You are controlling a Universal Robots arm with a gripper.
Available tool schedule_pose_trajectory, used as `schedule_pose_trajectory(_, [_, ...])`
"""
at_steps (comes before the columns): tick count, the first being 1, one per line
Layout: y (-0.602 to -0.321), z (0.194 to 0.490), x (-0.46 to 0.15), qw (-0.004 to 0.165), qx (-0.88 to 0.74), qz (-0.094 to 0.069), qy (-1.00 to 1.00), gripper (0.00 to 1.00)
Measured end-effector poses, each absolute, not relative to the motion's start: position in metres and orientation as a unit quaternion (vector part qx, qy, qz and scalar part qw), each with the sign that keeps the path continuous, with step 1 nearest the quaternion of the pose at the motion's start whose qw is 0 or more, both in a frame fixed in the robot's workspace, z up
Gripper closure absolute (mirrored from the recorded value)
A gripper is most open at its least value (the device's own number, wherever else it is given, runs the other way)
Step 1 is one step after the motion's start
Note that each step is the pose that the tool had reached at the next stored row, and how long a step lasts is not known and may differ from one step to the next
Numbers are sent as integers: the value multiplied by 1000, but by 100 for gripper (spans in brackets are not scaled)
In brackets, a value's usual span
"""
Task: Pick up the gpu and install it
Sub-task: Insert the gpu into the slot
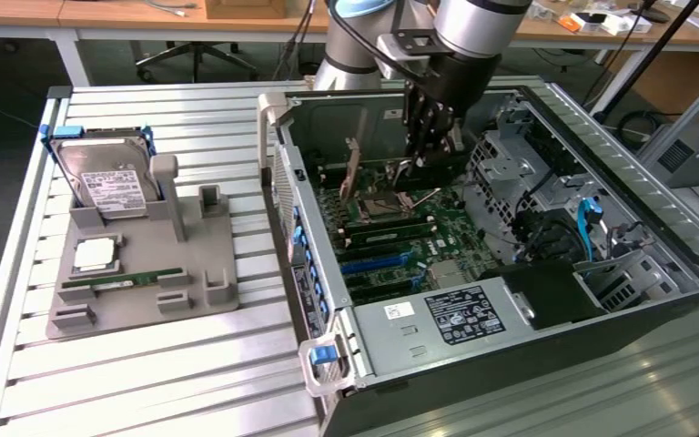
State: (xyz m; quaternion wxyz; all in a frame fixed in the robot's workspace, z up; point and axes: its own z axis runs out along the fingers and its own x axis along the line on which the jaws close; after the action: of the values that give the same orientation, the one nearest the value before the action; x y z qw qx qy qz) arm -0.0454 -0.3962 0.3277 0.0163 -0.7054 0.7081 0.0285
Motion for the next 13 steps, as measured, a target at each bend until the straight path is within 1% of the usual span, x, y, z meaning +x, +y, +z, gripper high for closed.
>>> schedule_pose_trajectory(13, [-405, 327, -45, 16, -705, 28, 708, 73])
